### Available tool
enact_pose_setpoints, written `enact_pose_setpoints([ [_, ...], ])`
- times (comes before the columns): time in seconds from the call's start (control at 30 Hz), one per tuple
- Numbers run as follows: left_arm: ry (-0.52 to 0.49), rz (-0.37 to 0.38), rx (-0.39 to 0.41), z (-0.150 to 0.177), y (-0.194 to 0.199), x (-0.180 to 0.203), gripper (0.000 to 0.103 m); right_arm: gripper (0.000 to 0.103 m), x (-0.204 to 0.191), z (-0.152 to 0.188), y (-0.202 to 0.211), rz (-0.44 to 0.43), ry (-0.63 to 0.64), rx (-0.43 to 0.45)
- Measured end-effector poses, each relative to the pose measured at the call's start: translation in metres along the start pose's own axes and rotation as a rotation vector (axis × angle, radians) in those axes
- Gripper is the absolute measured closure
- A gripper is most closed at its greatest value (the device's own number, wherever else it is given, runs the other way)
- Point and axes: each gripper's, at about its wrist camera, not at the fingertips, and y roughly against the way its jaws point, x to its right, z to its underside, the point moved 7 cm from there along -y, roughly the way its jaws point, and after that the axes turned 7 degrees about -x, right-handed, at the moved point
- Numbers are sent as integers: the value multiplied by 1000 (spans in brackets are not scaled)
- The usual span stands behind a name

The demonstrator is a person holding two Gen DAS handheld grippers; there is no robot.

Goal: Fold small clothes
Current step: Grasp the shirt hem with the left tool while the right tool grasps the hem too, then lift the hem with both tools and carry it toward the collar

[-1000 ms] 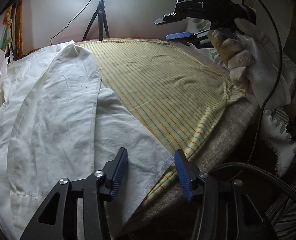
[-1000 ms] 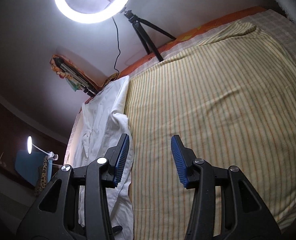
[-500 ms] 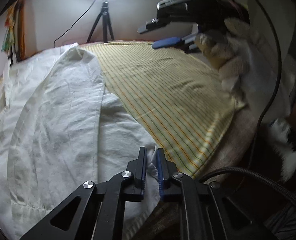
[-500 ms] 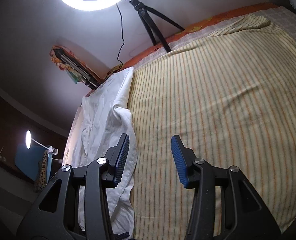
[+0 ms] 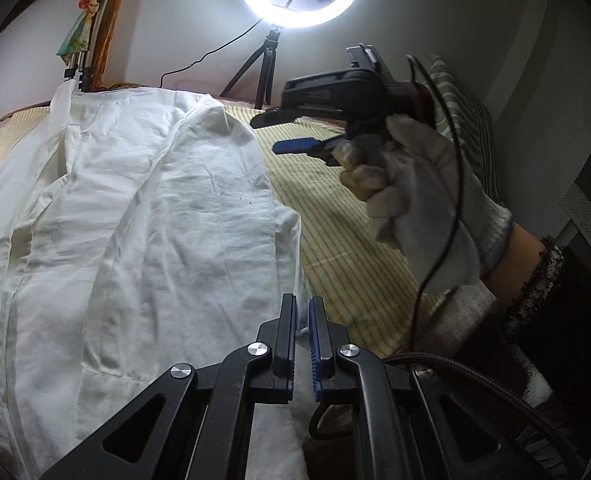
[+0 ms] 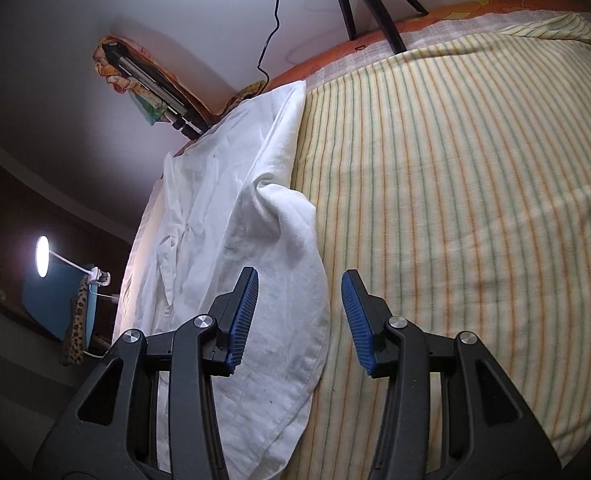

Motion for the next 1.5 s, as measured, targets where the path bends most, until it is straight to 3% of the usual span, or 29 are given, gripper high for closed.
enact_pose_setpoints([
  [0.23,19,-2,13,3,10,-14,101,59,-10,-12,-37,29,-16,-38],
  [0.33,34,12,23,5,18,-19,101,92,-18,-15,-41,85,3,-40],
  [0.4,36,16,31,5,23,-23,101,94,-27,-17,-38,106,25,-22],
  [0.7,79,36,59,15,52,-47,101,96,-88,-18,-43,230,173,2],
  [0.93,131,17,70,27,72,-70,101,96,-146,-9,-86,265,312,-47],
  [1.13,183,-6,64,36,81,-94,101,96,-168,1,-127,288,357,-104],
  [1.4,204,-38,56,47,86,-113,101,95,-168,6,-153,242,344,-150],
  [1.5,205,-48,50,50,86,-118,101,91,-167,7,-153,204,323,-161],
])
